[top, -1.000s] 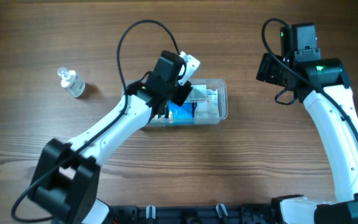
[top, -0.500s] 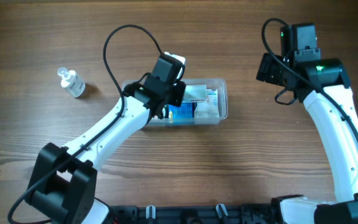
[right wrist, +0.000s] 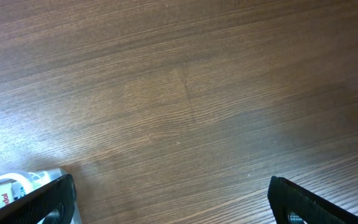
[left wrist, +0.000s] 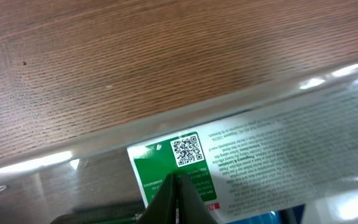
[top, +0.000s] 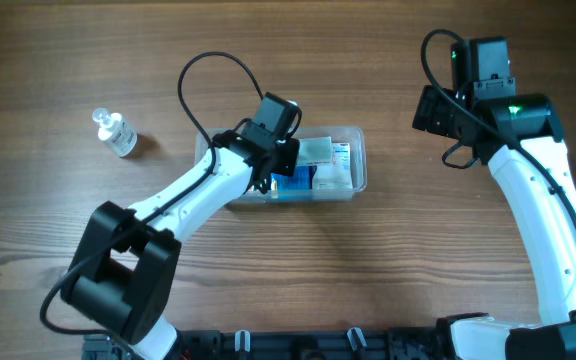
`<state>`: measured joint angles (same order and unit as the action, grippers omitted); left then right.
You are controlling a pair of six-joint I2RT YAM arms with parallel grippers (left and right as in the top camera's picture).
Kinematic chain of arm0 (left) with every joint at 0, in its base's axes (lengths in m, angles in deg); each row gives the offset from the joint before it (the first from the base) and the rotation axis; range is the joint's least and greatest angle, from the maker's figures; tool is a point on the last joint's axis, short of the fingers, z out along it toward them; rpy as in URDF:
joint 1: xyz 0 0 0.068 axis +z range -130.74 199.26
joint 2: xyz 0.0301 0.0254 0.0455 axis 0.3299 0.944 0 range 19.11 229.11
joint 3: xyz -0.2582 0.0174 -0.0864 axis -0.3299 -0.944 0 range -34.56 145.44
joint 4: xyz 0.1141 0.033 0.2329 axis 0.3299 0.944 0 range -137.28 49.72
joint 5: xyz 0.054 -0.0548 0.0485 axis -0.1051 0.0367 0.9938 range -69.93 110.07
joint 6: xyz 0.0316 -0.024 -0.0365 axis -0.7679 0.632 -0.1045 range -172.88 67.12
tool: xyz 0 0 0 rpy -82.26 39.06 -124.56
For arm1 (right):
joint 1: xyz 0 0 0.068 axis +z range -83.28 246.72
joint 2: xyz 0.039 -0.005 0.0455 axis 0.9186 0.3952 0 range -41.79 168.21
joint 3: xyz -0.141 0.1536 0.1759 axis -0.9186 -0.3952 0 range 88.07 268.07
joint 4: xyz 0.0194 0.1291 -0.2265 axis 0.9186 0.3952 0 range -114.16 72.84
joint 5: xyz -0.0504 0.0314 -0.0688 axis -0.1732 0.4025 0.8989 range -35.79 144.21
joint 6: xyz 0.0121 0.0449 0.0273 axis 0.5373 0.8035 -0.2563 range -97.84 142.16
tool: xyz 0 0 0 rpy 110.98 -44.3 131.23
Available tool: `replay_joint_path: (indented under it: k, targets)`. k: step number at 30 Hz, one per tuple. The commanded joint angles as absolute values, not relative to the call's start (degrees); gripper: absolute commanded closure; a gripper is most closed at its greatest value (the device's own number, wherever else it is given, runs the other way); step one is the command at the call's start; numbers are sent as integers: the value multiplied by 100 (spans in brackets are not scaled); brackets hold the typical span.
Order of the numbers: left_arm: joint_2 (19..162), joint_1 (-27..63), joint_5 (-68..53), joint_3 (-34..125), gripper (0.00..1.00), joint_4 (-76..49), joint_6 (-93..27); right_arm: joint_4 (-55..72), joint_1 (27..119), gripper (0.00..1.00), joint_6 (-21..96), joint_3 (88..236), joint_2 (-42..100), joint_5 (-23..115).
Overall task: Pack container
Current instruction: 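Lower the Panadol box into the container's middle and open the left gripper, then move the left gripper to the white spray bottle and grasp it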
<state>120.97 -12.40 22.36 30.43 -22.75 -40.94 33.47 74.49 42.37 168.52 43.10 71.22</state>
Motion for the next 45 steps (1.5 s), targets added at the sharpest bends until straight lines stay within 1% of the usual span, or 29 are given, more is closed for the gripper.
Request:
replay_joint_path:
  k: [1, 3, 8, 11, 13, 16, 17, 18, 19, 20, 21, 22, 24, 27, 30, 32, 34, 36, 43, 45]
  targets:
    - [11337, -1251, 2059, 2997, 96, -2237, -3998, 3334, 7451, 0, 4169, 16858, 4288, 7234]
    - [10799, -1242, 2129, 2997, 96, -2229, -4000, 3334, 7451, 0, 4167, 16858, 4288, 7234]
    - [9643, -993, 2944, 2997, 94, -1816, -3976, 3334, 7451, 0, 4169, 16858, 4288, 7234]
    - [8941, -319, 3746, 2997, 91, -1363, -3738, 3334, 7451, 0, 4167, 16858, 4288, 7234]
    - [8709, 262, 3809, 2997, 89, -1228, -3727, 3334, 7451, 0, 4169, 16858, 4288, 7234]
    - [8687, 1187, 3809, 2995, 82, -1127, -3696, 3334, 7451, 0, 4169, 16858, 4288, 7234]
    - [8731, 1396, 3798, 2995, 77, -1121, -3696, 3334, 7451, 0, 4167, 16858, 4288, 7234]
    - [8806, 1626, 3744, 2995, 56, -1123, -3698, 3334, 7451, 0, 4169, 16858, 4288, 7234]
    - [8928, 1879, 3720, 2995, 25, -1145, -3698, 3334, 7451, 0, 4169, 16858, 4288, 7234]
    - [9018, 2002, 3707, 2995, 18, -1158, -3700, 3334, 7451, 0, 4167, 16858, 4288, 7234]
    - [9122, 2115, 3707, 2995, 7, -1169, -3705, 3334, 7451, 0, 4167, 16858, 4288, 7234]
    - [9275, 2249, 3707, 2995, 2, -1175, -3766, 3334, 7451, 0, 4169, 16858, 4288, 7234]
    - [9643, 2459, 3707, 2995, 0, -1239, -3978, 3334, 7451, 0, 4169, 16858, 4288, 7234]
    - [10279, 2631, 3705, 2995, 0, -1486, -4693, 3334, 7451, 0, 4169, 16858, 4288, 7234]
    - [10742, 2751, 3691, 2995, 0, -1816, -4903, 3334, 7451, 0, 4169, 16858, 4288, 7234]
    - [10952, 2819, 3246, 2995, 0, -2074, -5359, 3334, 7451, 0, 4169, 16858, 4288, 7234]
    - [11127, 2885, 2557, 2995, 0, -2307, -5899, 3334, 7451, 0, 4169, 16858, 4288, 7234]
    - [11269, 2963, 2181, 2995, 0, -2423, -6341, 3334, 7451, 0, 4169, 16858, 4288, 7234]
    - [11732, 3488, 1445, 2995, 0, -2347, -6450, 3334, 7451, 0, 4169, 16858, 4288, 7234]
    - [11824, 3591, 996, 2995, 1, -2351, -6511, 3334, 7451, 0, 4169, 16858, 4288, 7234]
